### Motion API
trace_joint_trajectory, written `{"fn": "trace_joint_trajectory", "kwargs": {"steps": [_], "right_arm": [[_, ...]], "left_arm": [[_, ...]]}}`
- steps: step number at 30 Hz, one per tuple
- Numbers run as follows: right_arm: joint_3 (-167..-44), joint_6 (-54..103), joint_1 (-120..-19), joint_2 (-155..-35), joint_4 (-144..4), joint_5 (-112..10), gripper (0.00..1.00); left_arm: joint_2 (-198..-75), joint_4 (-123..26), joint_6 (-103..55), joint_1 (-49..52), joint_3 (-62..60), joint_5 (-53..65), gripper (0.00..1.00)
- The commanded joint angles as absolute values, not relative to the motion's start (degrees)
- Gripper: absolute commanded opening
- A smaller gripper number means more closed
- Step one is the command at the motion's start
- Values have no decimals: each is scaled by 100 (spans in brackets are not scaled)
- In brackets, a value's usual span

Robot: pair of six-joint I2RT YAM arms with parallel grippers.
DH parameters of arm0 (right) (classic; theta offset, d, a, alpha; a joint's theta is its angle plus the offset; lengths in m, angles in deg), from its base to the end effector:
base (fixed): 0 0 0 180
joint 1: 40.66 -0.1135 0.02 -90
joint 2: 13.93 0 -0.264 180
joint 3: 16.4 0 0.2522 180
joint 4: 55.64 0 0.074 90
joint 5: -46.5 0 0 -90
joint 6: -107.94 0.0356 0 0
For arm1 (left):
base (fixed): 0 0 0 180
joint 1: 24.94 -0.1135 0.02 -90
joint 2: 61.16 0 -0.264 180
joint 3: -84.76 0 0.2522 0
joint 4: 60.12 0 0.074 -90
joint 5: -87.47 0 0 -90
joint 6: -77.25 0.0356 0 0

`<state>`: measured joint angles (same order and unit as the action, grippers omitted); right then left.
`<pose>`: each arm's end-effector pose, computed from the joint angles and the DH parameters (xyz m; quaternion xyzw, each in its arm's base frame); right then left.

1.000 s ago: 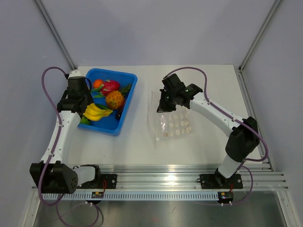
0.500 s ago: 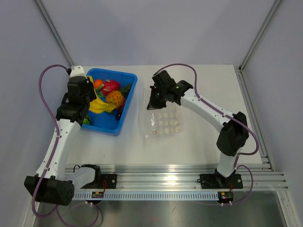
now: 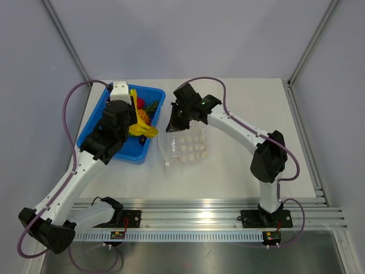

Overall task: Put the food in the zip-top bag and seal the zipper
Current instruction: Place the fake fruit in the zipper food storage bag.

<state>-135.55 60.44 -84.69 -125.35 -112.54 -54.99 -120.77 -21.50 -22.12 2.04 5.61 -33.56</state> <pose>0.3096 0.3092 0.3108 -0.0474 0.9319 0.3062 0.1884 0.2070 -0.0848 0.3914 -0.0332 0.7993 0.0326 0.5991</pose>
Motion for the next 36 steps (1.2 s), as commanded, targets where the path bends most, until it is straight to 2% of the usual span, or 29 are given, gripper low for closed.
{"fn": "trace_joint_trajectory", "kwargs": {"steps": [1, 9, 24, 32, 36], "right_arm": [[-14063, 6372, -8618, -12651, -11229, -5581, 0], [-14495, 6812, -8741, -12959, -11273, -5668, 0], [-14434, 7172, -8855, -12899, -10826, -6090, 0], [-14222, 7348, -8847, -12793, -10439, -6336, 0], [-14170, 7533, -8856, -12898, -10175, -6477, 0]], "left_arm": [[-12022, -2921, -1909, 546, 666, -4330, 0], [-12136, -3527, -1058, 915, 938, -5034, 0], [-12646, -4792, 130, 1978, 1422, -6326, 0], [-12637, -4653, -387, 2164, 1598, -6160, 0], [-12638, -4057, -1160, 2173, 1431, -5888, 0]]}}
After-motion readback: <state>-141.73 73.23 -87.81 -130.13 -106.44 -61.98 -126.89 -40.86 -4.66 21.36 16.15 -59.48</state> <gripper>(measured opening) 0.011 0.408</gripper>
